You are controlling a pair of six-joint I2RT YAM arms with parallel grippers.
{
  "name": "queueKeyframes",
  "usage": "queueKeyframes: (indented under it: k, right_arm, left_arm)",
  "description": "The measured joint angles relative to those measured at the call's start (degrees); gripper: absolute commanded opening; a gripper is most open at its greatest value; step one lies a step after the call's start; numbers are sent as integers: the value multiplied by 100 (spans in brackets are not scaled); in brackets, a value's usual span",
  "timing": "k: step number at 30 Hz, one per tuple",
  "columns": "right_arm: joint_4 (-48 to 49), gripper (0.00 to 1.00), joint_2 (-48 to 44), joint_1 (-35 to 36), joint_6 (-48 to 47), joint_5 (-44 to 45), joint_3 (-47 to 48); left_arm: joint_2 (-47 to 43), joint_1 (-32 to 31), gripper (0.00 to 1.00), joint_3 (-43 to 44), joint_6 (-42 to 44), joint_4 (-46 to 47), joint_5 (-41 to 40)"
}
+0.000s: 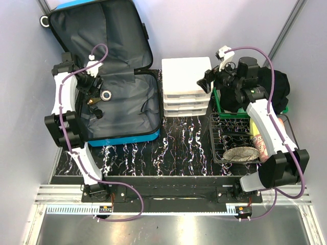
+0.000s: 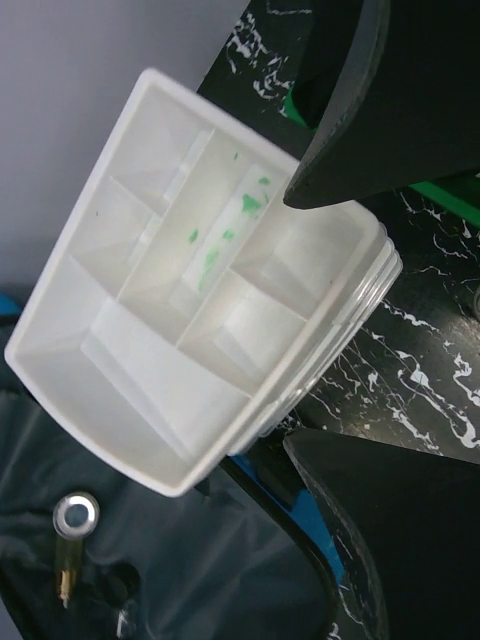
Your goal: Open, take out, and arrange the luggage
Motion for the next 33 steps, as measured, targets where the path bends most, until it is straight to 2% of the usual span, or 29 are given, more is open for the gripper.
queueKeyframes:
  k: [8, 13, 21, 31, 33]
  right_arm:
    - [7, 99, -48, 2, -94, -822, -136]
    - [-201, 100, 72, 2, -66, -861, 63]
    - [-208, 100, 92, 2, -76, -927, 118]
    - [-214, 100, 90, 2, -28, -1012, 114]
    - [-214, 100, 90, 2, -46, -1010, 114]
  left_arm:
    - [844, -179, 74, 260, 1185, 9, -800]
    - [1379, -232, 67, 223, 1875, 472, -1255]
    - [1679, -247, 57, -337, 2686, 1272, -1860]
    - [1847, -280, 34, -363, 3018, 1729, -2004]
    - [1847, -280, 26, -402, 3016, 1838, -1996]
